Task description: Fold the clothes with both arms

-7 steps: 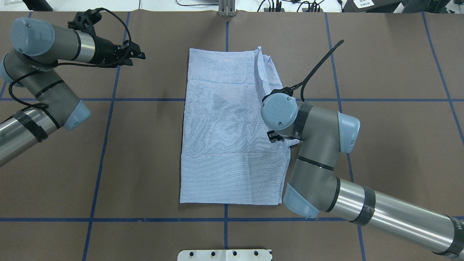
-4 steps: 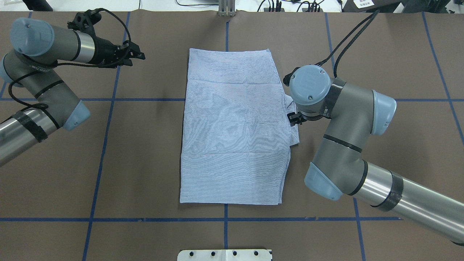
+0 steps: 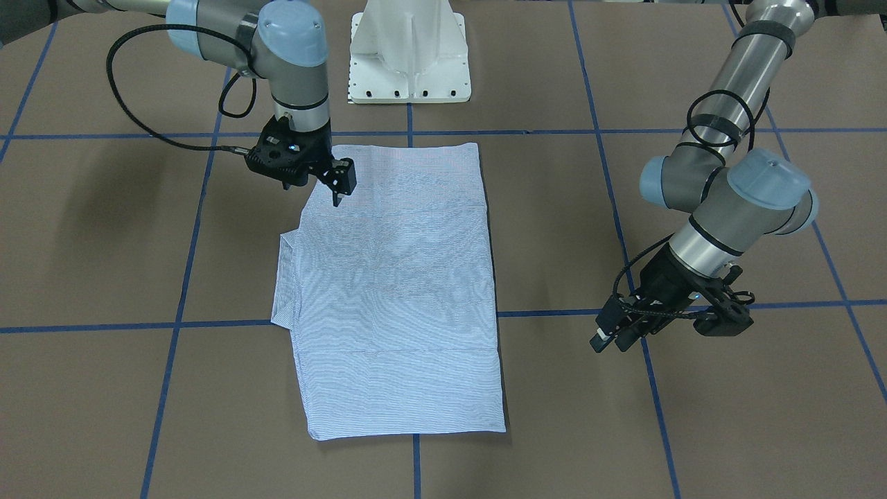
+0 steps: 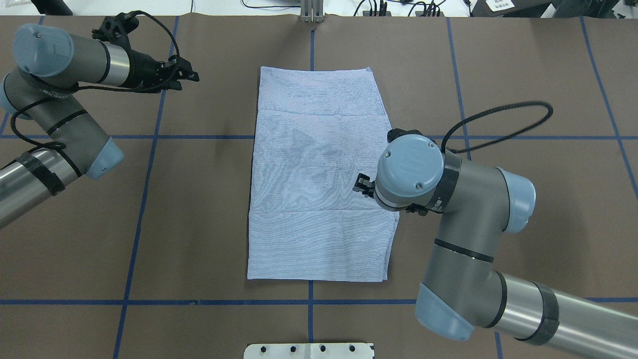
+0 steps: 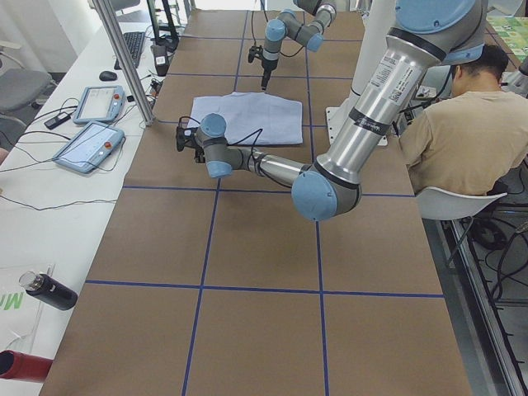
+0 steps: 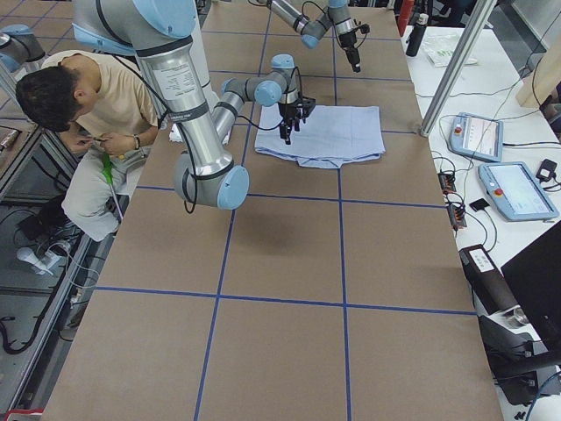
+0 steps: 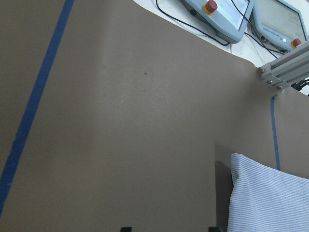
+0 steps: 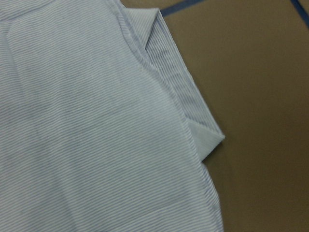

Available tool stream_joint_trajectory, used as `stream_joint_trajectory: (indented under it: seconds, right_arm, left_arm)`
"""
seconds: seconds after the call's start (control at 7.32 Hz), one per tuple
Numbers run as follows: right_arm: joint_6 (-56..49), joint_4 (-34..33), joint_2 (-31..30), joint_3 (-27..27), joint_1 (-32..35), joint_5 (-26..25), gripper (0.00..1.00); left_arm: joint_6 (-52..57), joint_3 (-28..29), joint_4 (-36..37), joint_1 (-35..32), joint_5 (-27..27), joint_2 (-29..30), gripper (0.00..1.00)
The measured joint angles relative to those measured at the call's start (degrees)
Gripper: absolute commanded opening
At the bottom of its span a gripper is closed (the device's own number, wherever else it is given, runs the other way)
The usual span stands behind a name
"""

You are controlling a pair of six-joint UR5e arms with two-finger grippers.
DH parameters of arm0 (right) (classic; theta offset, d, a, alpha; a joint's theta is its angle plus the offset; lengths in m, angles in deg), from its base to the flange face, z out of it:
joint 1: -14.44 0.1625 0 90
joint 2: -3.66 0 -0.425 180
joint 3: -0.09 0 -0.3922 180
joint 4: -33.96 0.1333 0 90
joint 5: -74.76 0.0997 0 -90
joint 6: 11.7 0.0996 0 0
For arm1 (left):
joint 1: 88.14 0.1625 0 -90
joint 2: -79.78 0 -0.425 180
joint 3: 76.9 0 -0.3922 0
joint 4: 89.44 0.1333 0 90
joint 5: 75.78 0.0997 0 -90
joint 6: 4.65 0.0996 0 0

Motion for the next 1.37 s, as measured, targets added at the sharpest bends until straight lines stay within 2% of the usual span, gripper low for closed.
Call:
stream_joint_trajectory:
  seconds: [0.27, 0.55, 0.82, 1.37]
  right_arm:
    - [19.7, 9.7, -2.9, -0.4, -4.0, -4.0, 0.94]
    - [30.1, 12.1, -4.7, -0.8, -7.1, -7.5, 0.94]
    - [34.1, 12.4, -6.6, -1.0, -9.8, -9.8, 0.94]
    - [34.9, 12.4, -7.9, -1.0, -12.1, -10.6, 0.94]
  left_arm:
    - [0.2, -0.3, 0.0, 0.0, 0.0, 0.0, 0.61]
    - [0.2, -1.2, 0.3, 0.0, 0.2, 0.1, 0.61]
    - [0.2, -2.2, 0.7, 0.0, 0.3, 0.1, 0.61]
    - [0.0, -2.6, 0.9, 0.0, 0.4, 0.1, 0.62]
